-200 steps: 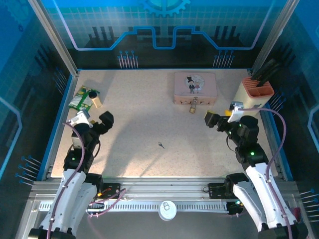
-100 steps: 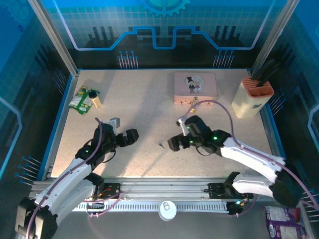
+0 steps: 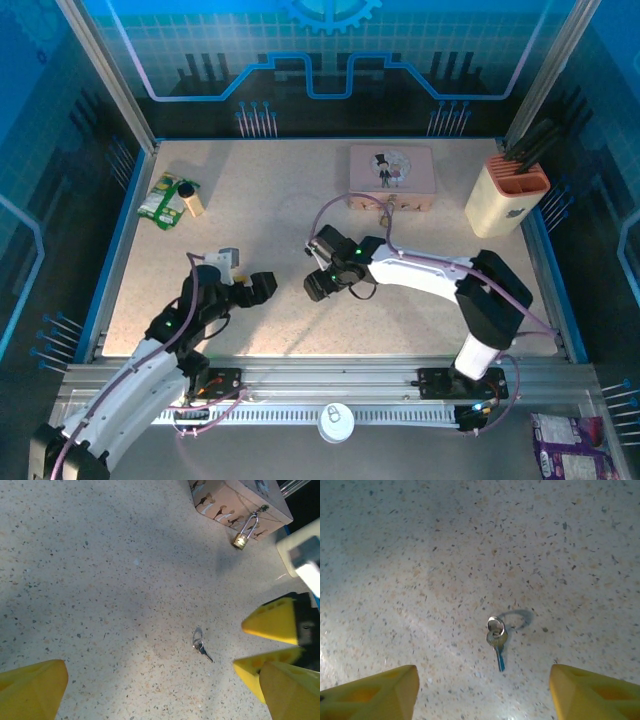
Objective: Unlock the padlock with the key
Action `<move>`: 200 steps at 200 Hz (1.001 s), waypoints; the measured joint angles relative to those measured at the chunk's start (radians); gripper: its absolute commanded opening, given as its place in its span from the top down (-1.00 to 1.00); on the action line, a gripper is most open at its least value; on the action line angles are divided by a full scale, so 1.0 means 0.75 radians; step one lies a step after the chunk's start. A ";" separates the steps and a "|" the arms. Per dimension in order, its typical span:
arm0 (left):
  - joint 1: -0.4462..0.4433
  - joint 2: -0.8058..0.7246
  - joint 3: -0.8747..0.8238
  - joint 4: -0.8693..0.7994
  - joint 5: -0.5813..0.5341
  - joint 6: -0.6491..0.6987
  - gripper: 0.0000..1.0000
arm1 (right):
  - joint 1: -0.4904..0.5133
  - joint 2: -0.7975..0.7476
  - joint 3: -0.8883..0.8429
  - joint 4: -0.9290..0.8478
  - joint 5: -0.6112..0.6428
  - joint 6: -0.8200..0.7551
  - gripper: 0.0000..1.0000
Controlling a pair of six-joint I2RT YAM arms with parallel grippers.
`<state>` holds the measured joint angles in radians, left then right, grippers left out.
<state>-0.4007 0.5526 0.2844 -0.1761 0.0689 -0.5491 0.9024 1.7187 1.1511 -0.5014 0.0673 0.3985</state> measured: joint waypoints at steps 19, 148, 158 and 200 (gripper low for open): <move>0.000 -0.019 -0.002 0.002 0.000 0.003 -0.98 | 0.000 0.074 0.055 -0.027 -0.010 0.004 -0.13; 0.000 -0.011 -0.002 0.005 -0.001 0.003 -0.99 | -0.019 0.316 0.230 -0.151 -0.030 0.017 0.37; 0.000 -0.004 -0.002 0.009 -0.001 0.003 -0.99 | -0.019 0.323 0.231 -0.155 -0.030 0.017 0.38; 0.000 0.014 -0.002 0.035 -0.001 0.003 -0.99 | -0.019 0.348 0.251 -0.174 -0.023 0.016 0.42</move>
<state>-0.4007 0.5629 0.2829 -0.1501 0.0685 -0.5472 0.8883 1.9800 1.3392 -0.6319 0.0498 0.4107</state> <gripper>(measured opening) 0.994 0.298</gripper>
